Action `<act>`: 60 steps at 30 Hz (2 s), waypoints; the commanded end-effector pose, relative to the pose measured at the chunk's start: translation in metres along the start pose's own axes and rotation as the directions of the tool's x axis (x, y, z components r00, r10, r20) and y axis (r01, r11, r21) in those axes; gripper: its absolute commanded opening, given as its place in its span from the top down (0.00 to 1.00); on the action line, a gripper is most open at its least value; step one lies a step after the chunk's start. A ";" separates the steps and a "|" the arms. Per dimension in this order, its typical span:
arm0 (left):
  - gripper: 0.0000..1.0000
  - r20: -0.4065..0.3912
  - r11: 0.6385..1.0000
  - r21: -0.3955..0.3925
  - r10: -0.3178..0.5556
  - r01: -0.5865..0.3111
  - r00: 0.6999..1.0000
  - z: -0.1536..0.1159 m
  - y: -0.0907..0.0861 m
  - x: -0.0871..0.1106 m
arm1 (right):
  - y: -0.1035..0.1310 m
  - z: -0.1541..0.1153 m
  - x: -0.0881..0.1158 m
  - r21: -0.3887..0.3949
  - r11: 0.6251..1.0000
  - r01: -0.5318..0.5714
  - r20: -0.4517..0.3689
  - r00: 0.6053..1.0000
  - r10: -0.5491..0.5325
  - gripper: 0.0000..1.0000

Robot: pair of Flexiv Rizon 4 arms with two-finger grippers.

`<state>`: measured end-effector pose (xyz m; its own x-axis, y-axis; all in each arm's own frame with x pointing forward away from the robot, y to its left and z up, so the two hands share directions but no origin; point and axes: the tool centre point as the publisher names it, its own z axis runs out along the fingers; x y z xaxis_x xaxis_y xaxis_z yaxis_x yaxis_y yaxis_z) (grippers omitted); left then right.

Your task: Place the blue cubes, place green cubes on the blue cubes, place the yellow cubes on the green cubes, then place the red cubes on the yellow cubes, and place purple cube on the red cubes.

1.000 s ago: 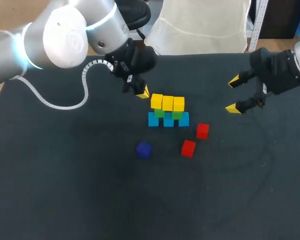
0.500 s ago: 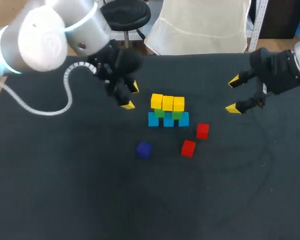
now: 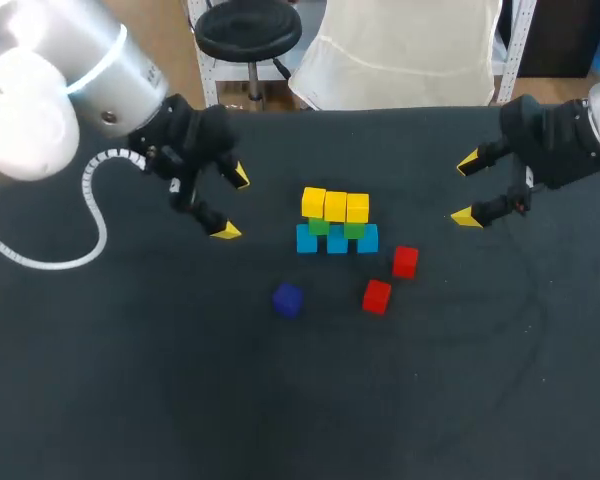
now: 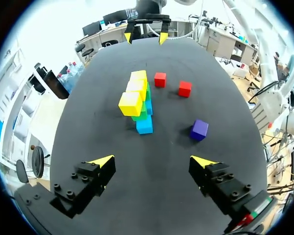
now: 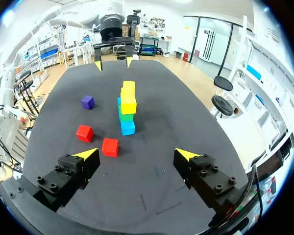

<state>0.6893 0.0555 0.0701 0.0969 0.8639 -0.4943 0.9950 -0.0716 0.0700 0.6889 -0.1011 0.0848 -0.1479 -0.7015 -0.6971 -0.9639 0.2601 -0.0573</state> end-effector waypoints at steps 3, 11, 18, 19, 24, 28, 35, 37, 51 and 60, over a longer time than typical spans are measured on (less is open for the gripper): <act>0.00 -0.011 1.000 0.009 0.010 -0.010 1.000 -0.001 -0.004 0.003 | -0.001 0.001 0.000 -0.002 1.000 0.001 0.002 1.000 -0.001 0.00; 0.00 -0.011 1.000 0.009 0.010 -0.010 1.000 -0.001 -0.004 0.003 | 0.020 0.030 0.004 0.020 0.998 -0.051 -0.036 0.998 0.052 0.00; 0.00 -0.011 1.000 0.009 0.010 -0.010 1.000 -0.001 -0.004 0.003 | 0.031 0.048 0.012 0.067 0.996 -0.061 -0.023 0.998 0.063 0.00; 0.00 -0.011 1.000 0.009 0.010 -0.010 1.000 -0.001 -0.004 0.003 | 0.032 0.048 0.013 0.074 0.996 -0.055 -0.022 0.998 0.057 0.00; 0.00 -0.011 1.000 0.009 0.010 -0.010 1.000 -0.001 -0.004 0.003 | 0.039 0.048 0.013 0.061 0.998 -0.026 -0.036 0.999 0.028 0.00; 0.00 -0.011 1.000 0.009 0.010 -0.010 1.000 -0.001 -0.004 0.003 | 0.045 0.049 0.013 0.050 0.998 -0.032 -0.038 0.999 0.034 0.00; 0.00 -0.011 1.000 0.009 0.010 -0.010 1.000 -0.001 -0.004 0.003 | 0.052 0.062 0.024 0.019 0.997 -0.068 -0.052 0.996 0.069 0.00; 0.00 -0.011 1.000 0.009 0.010 -0.010 1.000 -0.001 -0.004 0.003 | 0.052 0.065 0.027 0.012 0.998 -0.069 -0.060 0.996 0.070 0.00; 0.00 -0.011 1.000 0.009 0.010 -0.010 1.000 -0.001 -0.004 0.003 | 0.057 0.085 0.029 -0.019 0.998 -0.066 -0.104 0.993 0.064 0.00; 0.00 -0.011 1.000 0.009 0.010 -0.010 1.000 -0.001 -0.004 0.003 | 0.056 0.093 0.032 -0.027 0.998 -0.060 -0.115 0.992 0.056 0.00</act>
<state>0.6847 0.0580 0.0693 0.1047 0.8687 -0.4842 0.9943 -0.0819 0.0680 0.6484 -0.0489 -0.0050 -0.2262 -0.7568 -0.6132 -0.9585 0.2849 0.0019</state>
